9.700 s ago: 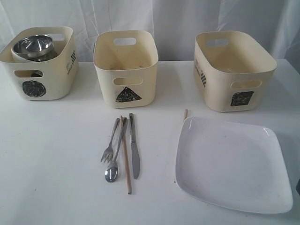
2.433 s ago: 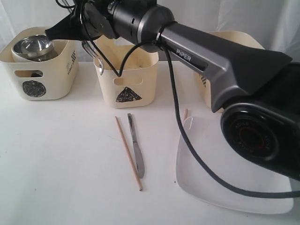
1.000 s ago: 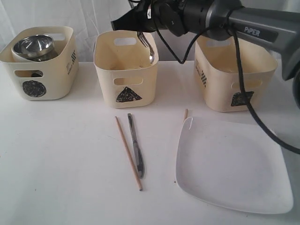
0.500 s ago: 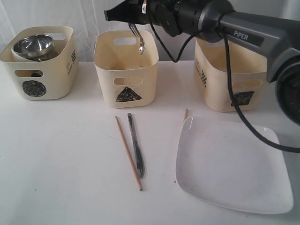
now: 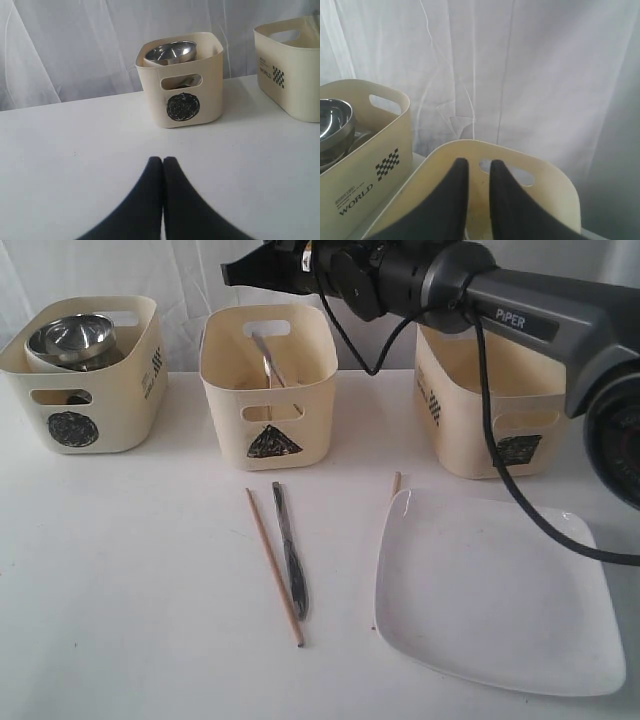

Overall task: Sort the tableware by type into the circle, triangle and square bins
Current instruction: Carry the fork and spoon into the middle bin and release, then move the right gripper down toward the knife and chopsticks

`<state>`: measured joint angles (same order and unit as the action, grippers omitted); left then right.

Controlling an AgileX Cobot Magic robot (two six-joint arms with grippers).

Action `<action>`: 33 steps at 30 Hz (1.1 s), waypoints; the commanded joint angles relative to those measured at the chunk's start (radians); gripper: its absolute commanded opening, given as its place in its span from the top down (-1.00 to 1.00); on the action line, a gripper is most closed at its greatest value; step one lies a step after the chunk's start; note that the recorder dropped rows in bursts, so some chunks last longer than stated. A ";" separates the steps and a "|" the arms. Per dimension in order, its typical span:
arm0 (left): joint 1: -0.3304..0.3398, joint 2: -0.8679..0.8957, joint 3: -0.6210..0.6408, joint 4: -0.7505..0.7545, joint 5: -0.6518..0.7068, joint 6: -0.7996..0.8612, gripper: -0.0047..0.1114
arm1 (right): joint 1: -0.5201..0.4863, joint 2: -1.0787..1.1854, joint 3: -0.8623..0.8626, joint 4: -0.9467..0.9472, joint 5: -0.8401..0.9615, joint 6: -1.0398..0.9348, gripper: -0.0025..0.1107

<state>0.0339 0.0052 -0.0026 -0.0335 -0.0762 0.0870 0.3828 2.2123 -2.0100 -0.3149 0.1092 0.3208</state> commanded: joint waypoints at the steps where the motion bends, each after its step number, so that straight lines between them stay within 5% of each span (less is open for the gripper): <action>1: 0.001 -0.005 0.003 0.002 -0.007 -0.001 0.92 | -0.004 -0.031 -0.006 0.001 0.015 0.004 0.66; 9: 0.001 -0.005 0.003 0.002 -0.007 -0.001 0.92 | -0.002 -0.125 -0.001 -0.001 0.214 -0.029 0.66; 16: 0.001 -0.005 0.003 0.002 -0.007 -0.001 0.92 | 0.050 -0.278 0.108 -0.019 0.577 -0.111 0.66; 24: 0.001 -0.005 0.003 0.002 -0.007 -0.001 0.92 | 0.084 -0.337 0.284 0.059 0.750 -0.115 0.66; 33: 0.001 -0.005 0.003 0.002 -0.007 -0.001 0.92 | 0.235 -0.295 0.435 0.084 0.763 -0.080 0.61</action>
<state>0.0339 0.0052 -0.0026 -0.0335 -0.0762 0.0870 0.5830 1.8984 -1.5909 -0.2311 0.8751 0.2273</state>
